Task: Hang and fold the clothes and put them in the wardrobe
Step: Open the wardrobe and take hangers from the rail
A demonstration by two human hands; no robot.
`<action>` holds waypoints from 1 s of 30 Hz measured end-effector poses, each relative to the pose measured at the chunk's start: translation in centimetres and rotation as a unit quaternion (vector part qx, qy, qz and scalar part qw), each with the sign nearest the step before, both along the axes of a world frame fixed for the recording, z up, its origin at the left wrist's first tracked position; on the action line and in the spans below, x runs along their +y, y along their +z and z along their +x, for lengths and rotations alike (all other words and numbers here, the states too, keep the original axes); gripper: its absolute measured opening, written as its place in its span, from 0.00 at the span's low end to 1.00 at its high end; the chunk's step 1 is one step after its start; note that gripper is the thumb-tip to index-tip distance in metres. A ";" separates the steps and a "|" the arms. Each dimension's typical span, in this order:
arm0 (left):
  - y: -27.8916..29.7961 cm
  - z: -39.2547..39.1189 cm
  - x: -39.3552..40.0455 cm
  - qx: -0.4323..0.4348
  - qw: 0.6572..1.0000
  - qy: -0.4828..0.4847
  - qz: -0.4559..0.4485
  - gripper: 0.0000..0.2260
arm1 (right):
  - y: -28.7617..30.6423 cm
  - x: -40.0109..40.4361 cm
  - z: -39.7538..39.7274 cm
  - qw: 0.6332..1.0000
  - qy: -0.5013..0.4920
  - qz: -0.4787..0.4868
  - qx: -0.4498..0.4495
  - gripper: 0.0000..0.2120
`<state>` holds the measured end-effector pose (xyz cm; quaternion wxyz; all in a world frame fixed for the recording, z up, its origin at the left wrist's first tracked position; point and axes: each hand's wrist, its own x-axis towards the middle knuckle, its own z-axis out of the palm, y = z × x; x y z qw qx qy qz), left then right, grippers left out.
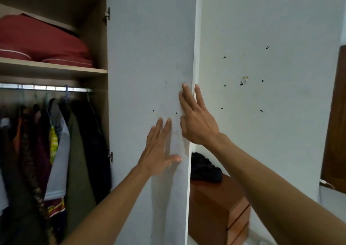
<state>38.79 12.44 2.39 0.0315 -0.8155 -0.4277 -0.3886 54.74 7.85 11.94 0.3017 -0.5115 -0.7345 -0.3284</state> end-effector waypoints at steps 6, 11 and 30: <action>0.0 0.0 0.0 -0.007 1.000 -0.006 0.007 0.53 | 0.1 -0.2 0.3 1.000 -0.024 -0.001 -0.017 0.34; 0.3 0.3 -1.0 -0.013 0.996 0.067 -0.049 0.52 | 0.6 -0.9 0.0 1.000 -0.020 0.000 -0.014 0.35; -2.3 -15.5 -17.3 -0.001 0.946 0.310 -0.098 0.29 | -5.0 -4.1 -13.5 0.940 0.321 -0.066 0.096 0.15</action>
